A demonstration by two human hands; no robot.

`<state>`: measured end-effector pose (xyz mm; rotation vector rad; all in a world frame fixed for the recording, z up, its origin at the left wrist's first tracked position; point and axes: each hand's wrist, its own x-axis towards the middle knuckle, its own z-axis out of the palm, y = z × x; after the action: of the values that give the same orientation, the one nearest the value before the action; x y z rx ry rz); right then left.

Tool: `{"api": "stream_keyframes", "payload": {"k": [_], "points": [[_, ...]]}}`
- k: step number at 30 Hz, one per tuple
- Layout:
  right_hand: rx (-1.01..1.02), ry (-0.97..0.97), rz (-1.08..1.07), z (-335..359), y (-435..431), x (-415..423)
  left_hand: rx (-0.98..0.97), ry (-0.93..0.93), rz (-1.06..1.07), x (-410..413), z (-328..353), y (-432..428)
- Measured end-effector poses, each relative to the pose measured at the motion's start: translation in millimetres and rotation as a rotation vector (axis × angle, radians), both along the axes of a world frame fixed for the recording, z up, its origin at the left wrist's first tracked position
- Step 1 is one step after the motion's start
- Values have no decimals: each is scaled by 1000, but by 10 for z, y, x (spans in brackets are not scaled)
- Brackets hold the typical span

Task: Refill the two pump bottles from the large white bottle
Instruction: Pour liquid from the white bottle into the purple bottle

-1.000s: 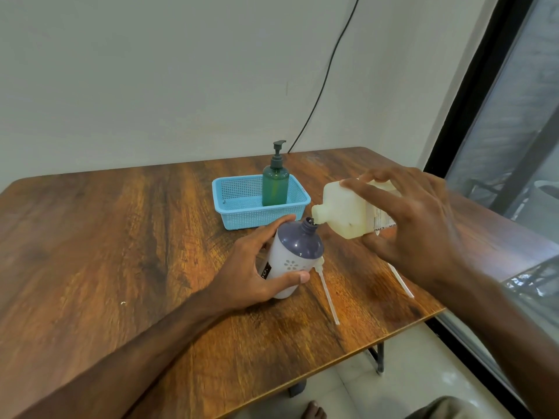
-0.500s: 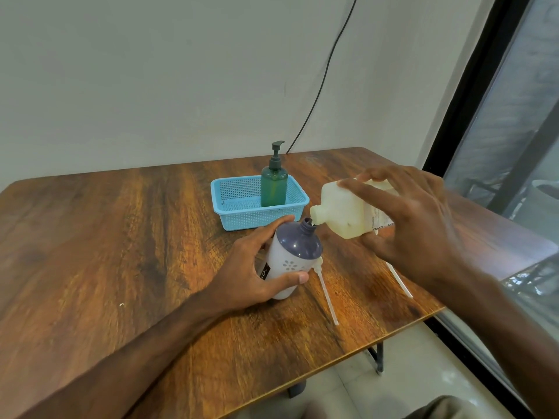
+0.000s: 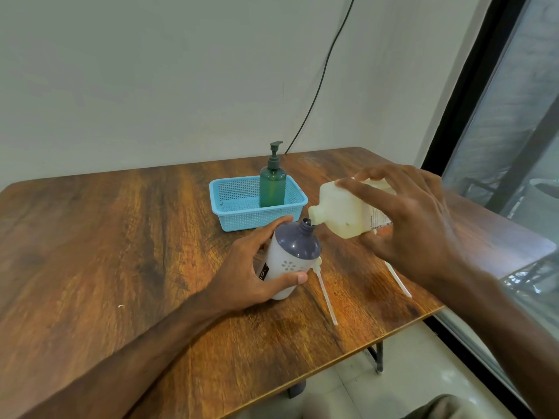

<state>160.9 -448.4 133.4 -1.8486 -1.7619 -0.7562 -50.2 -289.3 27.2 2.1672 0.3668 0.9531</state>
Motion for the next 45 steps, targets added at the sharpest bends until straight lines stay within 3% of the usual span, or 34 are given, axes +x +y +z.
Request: {"api": "stream_keyframes", "payload": {"k": [45], "points": [[-8, -26, -17, 30, 12, -9, 17, -19, -1, -6, 25, -12]]}}
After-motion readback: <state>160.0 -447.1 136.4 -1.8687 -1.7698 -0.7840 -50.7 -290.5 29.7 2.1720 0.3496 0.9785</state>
